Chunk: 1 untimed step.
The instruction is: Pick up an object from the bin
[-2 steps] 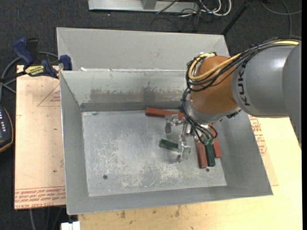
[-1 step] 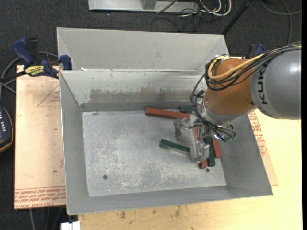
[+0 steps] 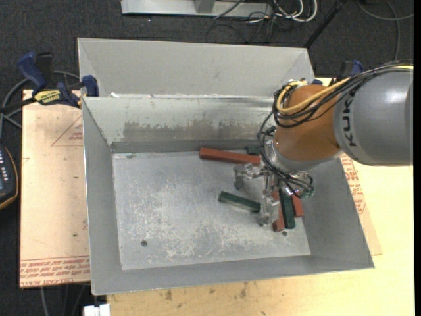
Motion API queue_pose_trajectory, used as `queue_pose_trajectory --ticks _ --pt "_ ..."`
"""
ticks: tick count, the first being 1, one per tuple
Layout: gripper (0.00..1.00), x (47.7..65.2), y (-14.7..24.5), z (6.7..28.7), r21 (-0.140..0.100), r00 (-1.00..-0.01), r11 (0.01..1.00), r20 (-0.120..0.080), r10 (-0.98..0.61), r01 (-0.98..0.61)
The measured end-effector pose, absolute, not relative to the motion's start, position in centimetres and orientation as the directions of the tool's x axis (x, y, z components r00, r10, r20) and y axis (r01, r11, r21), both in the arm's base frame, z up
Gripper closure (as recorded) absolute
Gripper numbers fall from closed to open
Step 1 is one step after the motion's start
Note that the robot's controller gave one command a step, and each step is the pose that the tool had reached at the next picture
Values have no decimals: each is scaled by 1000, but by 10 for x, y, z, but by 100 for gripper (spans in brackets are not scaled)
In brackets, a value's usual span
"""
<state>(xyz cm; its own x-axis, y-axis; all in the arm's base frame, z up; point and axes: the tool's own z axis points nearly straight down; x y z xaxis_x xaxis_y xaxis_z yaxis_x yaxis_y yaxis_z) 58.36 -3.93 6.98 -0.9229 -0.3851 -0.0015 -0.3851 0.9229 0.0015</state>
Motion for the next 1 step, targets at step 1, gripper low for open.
queue_pose_trajectory --ticks 1 --pt "100 584 -40 71 1 -924 924 -3 -383 -383"
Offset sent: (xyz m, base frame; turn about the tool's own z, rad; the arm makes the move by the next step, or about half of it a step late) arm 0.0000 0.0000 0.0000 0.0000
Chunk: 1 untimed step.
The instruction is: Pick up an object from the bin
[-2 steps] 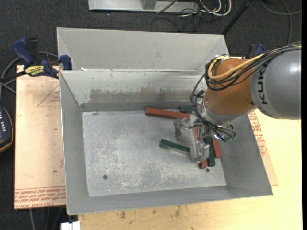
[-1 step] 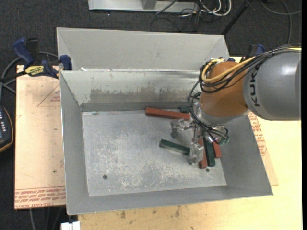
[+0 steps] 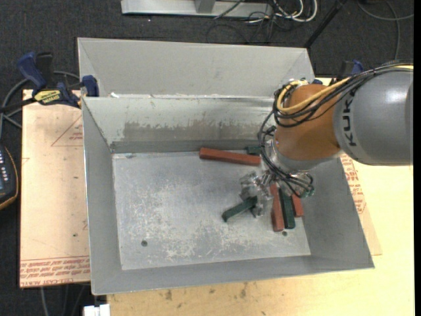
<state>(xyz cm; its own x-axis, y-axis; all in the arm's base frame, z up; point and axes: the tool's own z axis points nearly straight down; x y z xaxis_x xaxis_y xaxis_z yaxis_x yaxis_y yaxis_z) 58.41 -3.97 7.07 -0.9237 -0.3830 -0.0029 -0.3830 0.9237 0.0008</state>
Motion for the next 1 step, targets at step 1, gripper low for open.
queue_pose_trajectory --ticks 1 --pt "100 586 -37 230 -4 -926 926 -11 -378 -378"
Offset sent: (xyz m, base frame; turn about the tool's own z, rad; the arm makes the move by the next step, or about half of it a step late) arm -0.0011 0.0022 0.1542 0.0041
